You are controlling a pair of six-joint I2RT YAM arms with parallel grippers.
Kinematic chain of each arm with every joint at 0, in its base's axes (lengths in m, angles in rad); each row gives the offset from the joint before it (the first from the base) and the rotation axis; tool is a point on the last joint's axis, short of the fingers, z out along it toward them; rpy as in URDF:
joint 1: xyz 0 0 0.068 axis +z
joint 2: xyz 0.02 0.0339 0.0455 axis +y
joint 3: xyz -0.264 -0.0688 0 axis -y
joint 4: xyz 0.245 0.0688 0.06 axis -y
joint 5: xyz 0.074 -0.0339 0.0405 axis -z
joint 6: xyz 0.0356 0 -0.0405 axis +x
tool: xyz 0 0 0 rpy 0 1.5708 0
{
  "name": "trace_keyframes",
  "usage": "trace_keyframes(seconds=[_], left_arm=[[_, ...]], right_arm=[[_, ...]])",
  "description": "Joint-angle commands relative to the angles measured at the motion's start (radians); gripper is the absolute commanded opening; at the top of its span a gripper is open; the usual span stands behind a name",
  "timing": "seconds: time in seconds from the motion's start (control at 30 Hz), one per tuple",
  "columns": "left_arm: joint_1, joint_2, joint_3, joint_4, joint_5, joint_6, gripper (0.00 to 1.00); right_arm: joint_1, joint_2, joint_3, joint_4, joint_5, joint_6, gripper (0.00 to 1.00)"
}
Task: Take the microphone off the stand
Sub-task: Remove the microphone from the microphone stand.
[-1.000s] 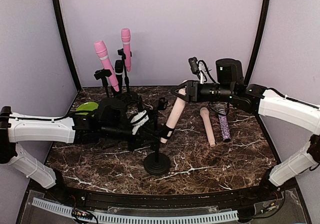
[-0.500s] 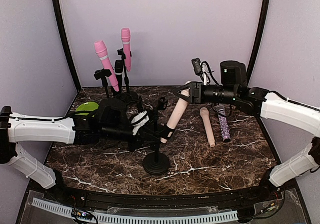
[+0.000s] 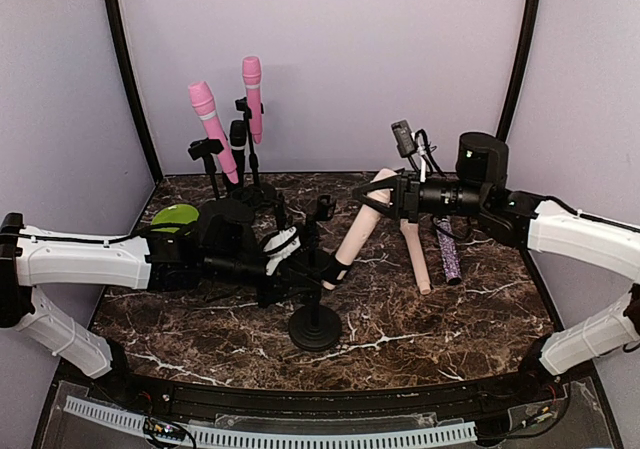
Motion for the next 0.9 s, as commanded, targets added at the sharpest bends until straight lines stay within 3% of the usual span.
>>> trace_keyframes(seconds=[0.0,0.33,0.67,0.87], left_arm=[[-0.002,0.034,-0.036,-0.187,-0.026,0.030,0.00],[-0.001,0.036,-0.035,-0.188,-0.033,0.031,0.00],[-0.003,0.046,-0.034,-0.194,-0.046,0.037,0.00],[-0.004,0.055,-0.032,-0.196,-0.052,0.038,0.00]], right_arm=[[-0.011,-0.070,0.026,0.228,-0.039,0.034,0.16],[-0.011,-0.102,-0.012,0.272,0.009,0.032,0.16],[-0.035,-0.095,0.066,0.090,0.267,0.140,0.16],[-0.054,-0.064,0.108,0.006,0.293,0.191,0.16]])
